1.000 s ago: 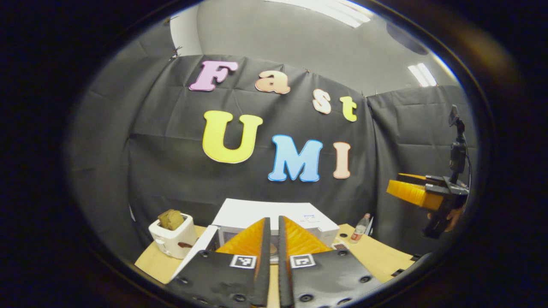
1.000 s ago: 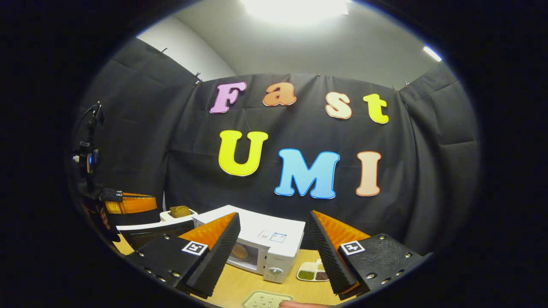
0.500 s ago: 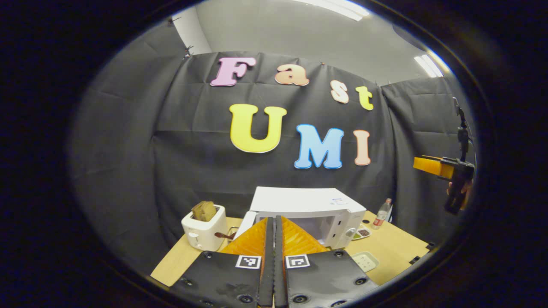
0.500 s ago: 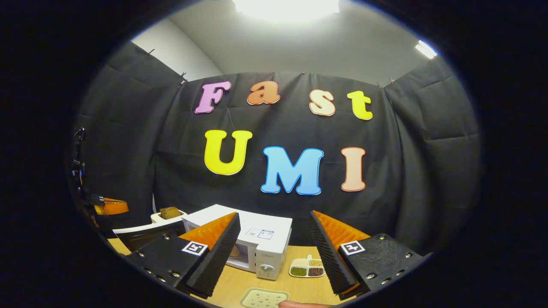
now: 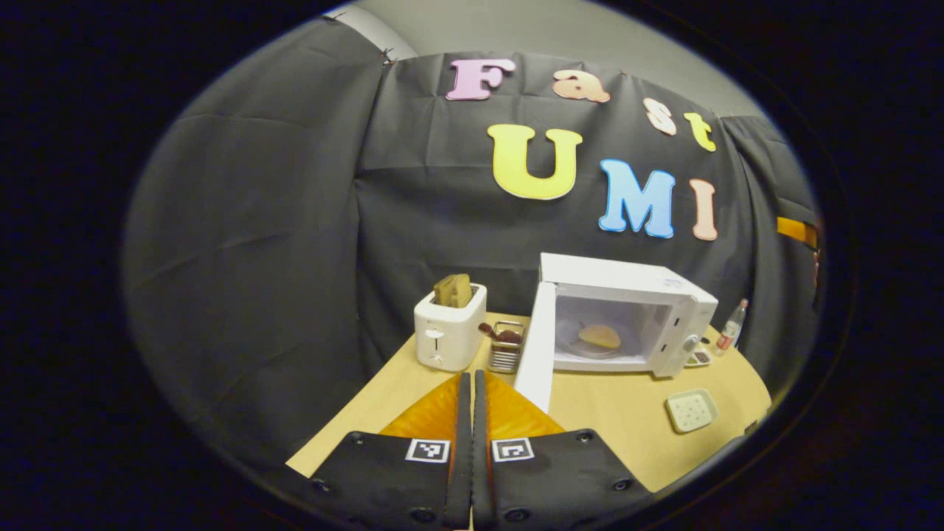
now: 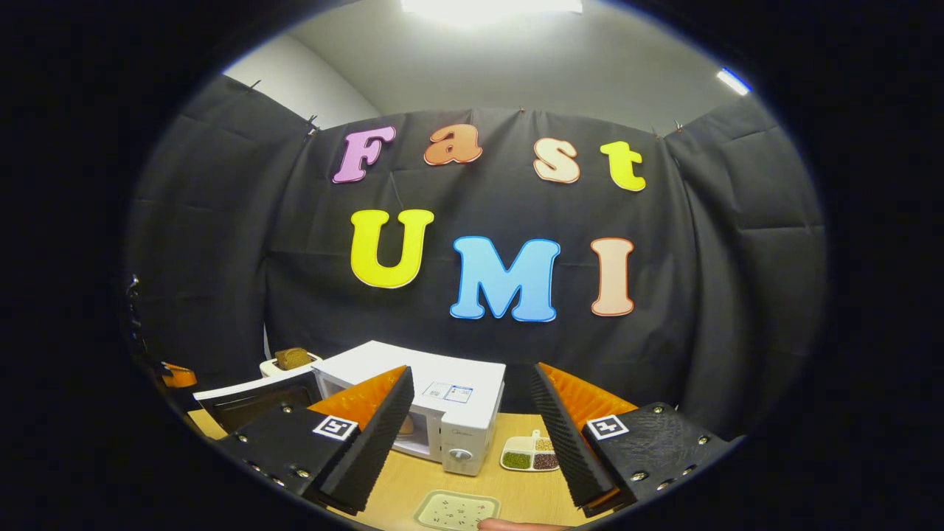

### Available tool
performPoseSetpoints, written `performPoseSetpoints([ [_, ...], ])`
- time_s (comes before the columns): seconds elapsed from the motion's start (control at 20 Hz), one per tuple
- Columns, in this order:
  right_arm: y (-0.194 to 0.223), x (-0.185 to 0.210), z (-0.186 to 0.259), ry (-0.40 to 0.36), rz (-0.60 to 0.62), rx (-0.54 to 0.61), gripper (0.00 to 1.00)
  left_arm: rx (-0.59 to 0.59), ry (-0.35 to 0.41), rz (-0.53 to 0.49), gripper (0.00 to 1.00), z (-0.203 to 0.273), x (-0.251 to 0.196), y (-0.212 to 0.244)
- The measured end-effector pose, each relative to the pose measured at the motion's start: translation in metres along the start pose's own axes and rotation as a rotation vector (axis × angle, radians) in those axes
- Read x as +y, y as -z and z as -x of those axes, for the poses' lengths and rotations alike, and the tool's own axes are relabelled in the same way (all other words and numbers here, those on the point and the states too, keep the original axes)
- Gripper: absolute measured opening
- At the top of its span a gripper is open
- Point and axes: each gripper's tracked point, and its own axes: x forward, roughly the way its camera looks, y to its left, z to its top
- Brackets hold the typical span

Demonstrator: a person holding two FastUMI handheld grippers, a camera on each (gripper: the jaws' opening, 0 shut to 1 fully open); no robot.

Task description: Open the microwave oven with the left hand, put the food in, and close the microwave oven.

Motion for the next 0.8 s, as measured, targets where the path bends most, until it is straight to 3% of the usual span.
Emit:
performPoseSetpoints([
  [0.1, 0.003, -0.003, 0.000, 0.004, -0.006, 0.006, 0.97, 0.014, -0.004, 0.003, 0.07, 0.000, -0.002, 0.006],
  [0.4, 0.013, -0.017, 0.002, 0.034, -0.034, 0.025, 0.97, 0.072, 0.083, 0.033, 0.07, -0.002, -0.027, 0.031],
  [0.6, 0.017, -0.025, 0.003, 0.053, -0.047, 0.036, 0.97, 0.085, 0.120, -0.021, 0.07, 0.006, -0.062, 0.044],
  [0.8, 0.016, -0.027, 0.003, 0.048, -0.025, 0.035, 0.97, 0.114, 0.239, -0.035, 0.07, 0.008, -0.121, 0.041],
])
